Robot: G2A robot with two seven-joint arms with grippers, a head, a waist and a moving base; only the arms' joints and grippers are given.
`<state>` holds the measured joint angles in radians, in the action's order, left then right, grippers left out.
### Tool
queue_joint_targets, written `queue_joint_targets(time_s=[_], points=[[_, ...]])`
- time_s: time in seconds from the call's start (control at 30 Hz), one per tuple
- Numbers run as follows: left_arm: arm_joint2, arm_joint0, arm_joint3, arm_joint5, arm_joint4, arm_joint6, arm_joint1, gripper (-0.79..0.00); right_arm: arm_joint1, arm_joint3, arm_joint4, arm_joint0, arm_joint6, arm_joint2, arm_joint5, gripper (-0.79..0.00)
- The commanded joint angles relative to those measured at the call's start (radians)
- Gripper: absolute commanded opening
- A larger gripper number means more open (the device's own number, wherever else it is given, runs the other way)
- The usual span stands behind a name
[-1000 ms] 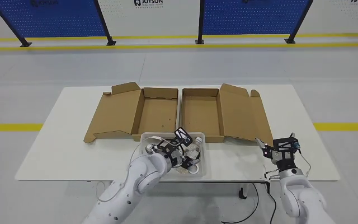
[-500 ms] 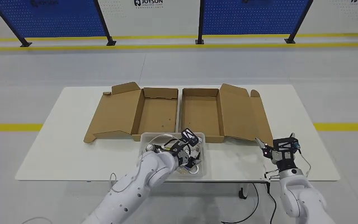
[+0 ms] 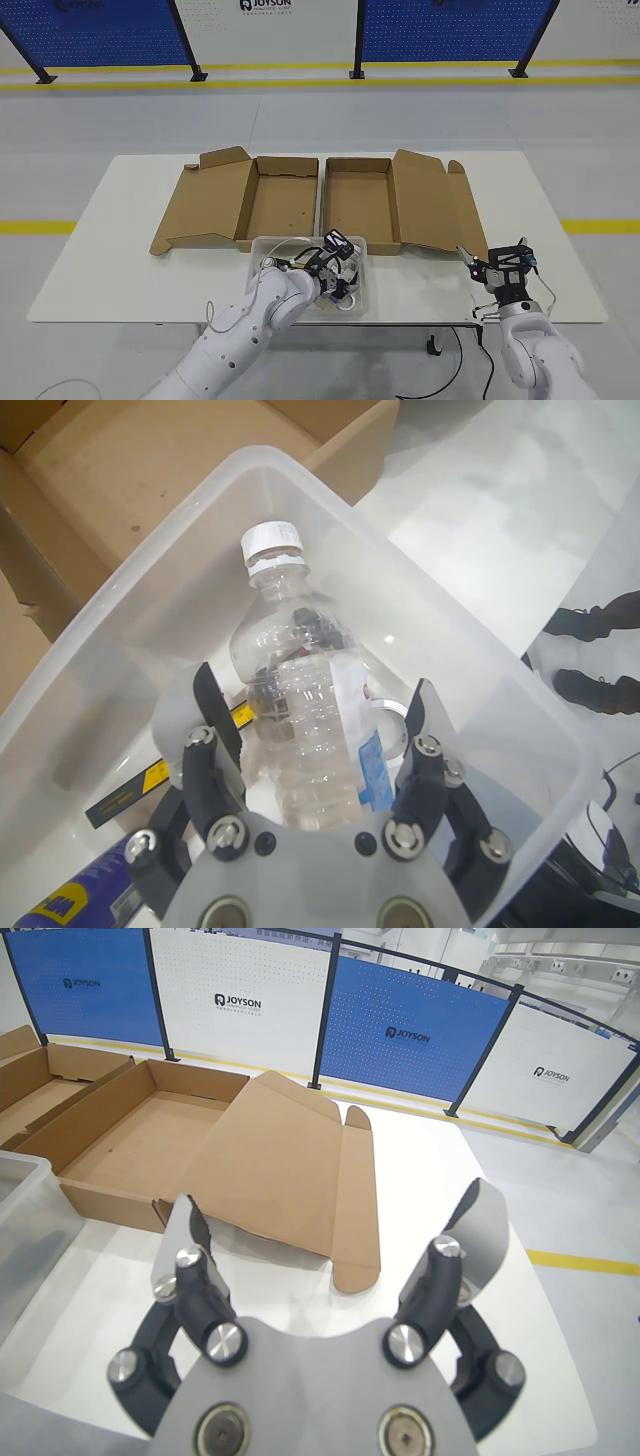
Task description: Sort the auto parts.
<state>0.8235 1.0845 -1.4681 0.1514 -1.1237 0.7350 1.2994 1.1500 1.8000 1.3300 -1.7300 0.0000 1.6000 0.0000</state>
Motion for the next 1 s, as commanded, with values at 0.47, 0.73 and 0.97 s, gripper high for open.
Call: queue_joint_targets(time_s=[0.47,0.73,0.97], points=[[-0.015,-0.024,0.063,0.008,0.006,-0.010,0.017,-0.169,0.000,0.000,0.000,0.000,0.000,0.000,0.000,0.000],[-0.017,-0.035,0.098,0.028,0.005,-0.013,0.022,-0.662,0.000,0.000,0.000,0.000,0.000,0.000,0.000,0.000],[-0.005,-0.027,0.073,0.027,0.000,-0.025,0.022,-0.785,0.000,0.000,0.000,0.000,0.000,0.000,0.000,0.000]])
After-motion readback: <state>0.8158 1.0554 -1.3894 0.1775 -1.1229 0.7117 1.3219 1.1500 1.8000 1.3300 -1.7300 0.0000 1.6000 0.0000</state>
